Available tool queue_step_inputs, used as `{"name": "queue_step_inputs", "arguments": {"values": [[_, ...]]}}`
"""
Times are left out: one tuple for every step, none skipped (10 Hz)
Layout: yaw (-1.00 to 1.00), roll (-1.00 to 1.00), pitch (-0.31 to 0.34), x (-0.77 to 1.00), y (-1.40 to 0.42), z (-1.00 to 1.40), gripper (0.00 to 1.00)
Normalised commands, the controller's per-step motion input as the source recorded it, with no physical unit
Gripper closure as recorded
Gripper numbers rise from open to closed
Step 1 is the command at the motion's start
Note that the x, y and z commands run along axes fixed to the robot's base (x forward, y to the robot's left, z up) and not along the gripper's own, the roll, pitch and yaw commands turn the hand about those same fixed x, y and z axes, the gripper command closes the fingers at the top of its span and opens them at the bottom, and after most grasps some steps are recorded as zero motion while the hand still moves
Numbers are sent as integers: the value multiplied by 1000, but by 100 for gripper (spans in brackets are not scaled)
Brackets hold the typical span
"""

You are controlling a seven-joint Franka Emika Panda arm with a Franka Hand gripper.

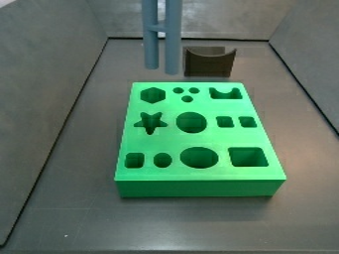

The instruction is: Insert the 3 prong object.

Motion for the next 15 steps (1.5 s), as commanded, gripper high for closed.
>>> {"name": "queue_step_inputs", "arguments": {"values": [[-731, 274, 10, 323, 23, -743, 100], [-486, 281, 0, 60, 311, -763, 100], [-431, 280, -24, 0, 389, -763, 100], [-483, 266, -13, 0, 351, -766, 100], [-517, 276, -71, -17, 314, -677, 100], [-514, 299, 0, 20, 283, -706, 100], [-434, 220, 0, 243, 340, -571, 100], [-400, 123, 3, 334, 291, -340, 100], [-374, 79, 7, 389, 254, -283, 100], [-343, 40, 10, 534, 151, -300, 100], [-406, 0, 4, 654, 77, -289, 100], [-440, 0, 0, 609, 9, -294, 100], [-554, -3, 0, 631, 0, -366, 100], [-451, 0, -10, 431, 6, -380, 100], [-214, -36, -123, 74, 63, -477, 100]]}}
